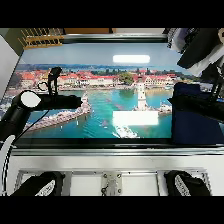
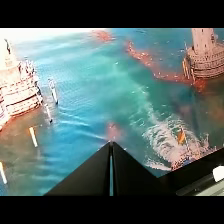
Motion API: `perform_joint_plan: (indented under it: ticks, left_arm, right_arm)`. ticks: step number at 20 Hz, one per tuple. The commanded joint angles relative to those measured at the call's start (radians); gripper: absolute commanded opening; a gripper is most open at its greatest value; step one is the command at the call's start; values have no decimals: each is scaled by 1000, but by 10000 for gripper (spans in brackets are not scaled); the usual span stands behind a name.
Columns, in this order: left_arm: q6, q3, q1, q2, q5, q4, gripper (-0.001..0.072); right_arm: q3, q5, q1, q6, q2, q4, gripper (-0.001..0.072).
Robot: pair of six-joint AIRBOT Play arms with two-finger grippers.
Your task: Fold the clothes and pants, and hang the long-sleeved shirts on hangers.
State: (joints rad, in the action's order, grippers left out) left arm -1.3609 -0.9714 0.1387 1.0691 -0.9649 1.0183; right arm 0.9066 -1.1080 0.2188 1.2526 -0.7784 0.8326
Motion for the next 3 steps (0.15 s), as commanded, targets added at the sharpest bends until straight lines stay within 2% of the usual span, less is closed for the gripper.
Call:
perform_joint_plan:
  ticks: [1, 3]
  left_arm:
    - [0, 0, 1, 0, 0, 0, 11]
    - [0, 0, 1, 0, 0, 0, 11]
  right_arm:
    - [1, 0, -6, 0, 1, -4, 13]
    - [1, 0, -6, 0, 1, -4, 13]
